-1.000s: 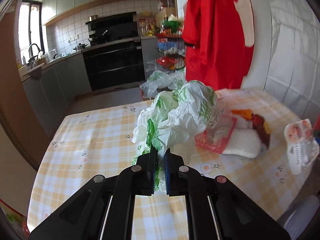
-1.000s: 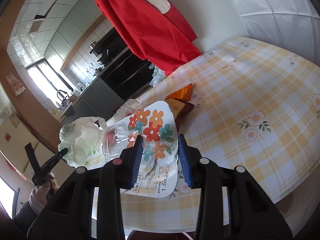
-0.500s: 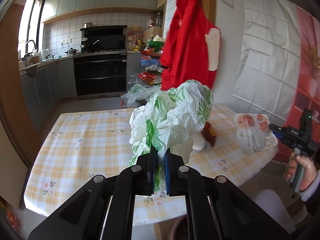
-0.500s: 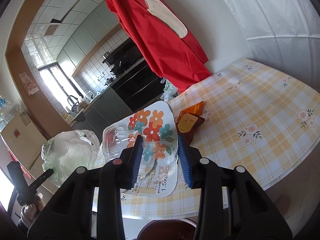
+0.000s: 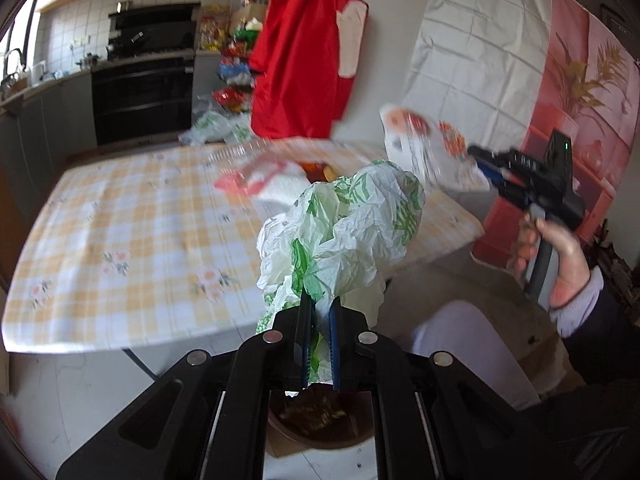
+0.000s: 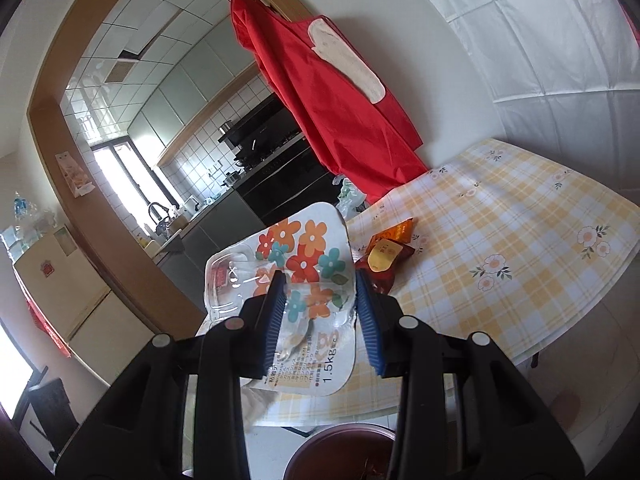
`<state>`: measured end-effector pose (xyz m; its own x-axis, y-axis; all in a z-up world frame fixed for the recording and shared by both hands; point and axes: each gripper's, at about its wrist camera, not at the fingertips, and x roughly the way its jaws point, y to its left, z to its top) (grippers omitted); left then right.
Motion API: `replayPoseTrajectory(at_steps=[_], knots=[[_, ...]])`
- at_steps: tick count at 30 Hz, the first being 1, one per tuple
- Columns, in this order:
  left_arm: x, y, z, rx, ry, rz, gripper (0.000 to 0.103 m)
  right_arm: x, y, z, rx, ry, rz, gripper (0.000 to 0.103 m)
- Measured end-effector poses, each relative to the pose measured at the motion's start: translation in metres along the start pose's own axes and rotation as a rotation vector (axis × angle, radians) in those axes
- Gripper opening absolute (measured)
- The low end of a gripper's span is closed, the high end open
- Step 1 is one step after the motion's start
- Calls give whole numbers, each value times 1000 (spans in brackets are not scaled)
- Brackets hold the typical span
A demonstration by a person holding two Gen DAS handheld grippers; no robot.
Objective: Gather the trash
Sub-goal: 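Lower the plastic bag into the pink bin with the left tool while the right tool carries the package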
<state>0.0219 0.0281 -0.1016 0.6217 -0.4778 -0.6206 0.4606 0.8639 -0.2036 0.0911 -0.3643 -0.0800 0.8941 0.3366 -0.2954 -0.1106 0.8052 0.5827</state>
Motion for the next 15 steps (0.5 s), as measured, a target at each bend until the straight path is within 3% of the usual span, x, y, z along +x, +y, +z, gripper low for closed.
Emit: replayPoseTrajectory(at_steps=[7, 15], knots=[[24, -19, -32, 11, 122, -77, 8, -15, -4, 3, -4, -22, -12, 38], [60, -15, -45, -1, 225, -83, 8, -5, -16, -7, 28, 8, -26, 38]])
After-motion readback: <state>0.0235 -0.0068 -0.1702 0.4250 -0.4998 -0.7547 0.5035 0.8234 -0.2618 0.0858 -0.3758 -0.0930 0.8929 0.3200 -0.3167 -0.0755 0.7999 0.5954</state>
